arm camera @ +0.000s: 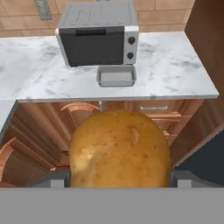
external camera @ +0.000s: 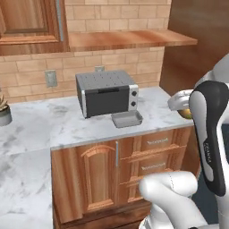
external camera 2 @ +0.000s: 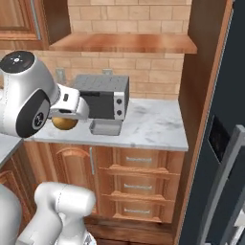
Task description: Take the corn and potato out of the freezer and place them in the tupperware container on the counter. Then put the tupperware containing the vegetables back in the freezer.
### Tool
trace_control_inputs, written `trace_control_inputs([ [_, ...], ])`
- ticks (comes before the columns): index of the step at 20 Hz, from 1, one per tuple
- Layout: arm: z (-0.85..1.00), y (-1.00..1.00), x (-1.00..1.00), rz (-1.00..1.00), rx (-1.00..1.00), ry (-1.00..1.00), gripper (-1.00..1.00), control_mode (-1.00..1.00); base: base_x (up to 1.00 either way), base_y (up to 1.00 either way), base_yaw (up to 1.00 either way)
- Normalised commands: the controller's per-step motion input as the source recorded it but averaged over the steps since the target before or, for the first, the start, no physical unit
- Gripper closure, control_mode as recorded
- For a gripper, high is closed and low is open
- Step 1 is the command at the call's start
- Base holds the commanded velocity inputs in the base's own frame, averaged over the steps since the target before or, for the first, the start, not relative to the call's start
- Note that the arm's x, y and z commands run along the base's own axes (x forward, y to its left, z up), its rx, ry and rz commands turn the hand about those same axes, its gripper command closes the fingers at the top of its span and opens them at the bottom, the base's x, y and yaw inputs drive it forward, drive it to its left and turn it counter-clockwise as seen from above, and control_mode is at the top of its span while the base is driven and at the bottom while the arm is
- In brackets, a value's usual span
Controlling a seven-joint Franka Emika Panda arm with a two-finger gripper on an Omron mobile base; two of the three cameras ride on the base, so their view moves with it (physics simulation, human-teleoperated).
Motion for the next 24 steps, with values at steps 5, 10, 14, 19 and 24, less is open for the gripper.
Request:
trace_control_inputs([
  [5, 0.00, 0.00, 0.00, 0.00, 0.00, 0.00, 1.00, 1.00, 0.74, 0.01, 0.00],
  [10, 0.00, 0.00, 0.00, 0.00, 0.00, 0.00, 1.00, 1.00, 0.61, 0.00, 0.00],
  [14, 0.00, 0.00, 0.00, 0.00, 0.00, 0.00, 1.00, 1.00, 0.48, 0.04, 0.00],
  [19, -0.22, 0.00, 0.18, 0.00, -0.01, 0.04, 1.00, -1.00, 0.06, 0.01, 0.00],
  [24, -0.30, 0.11, 0.33, -0.01, -0.03, 0.06, 1.00, -1.00, 0.00, 0.00, 0.00],
])
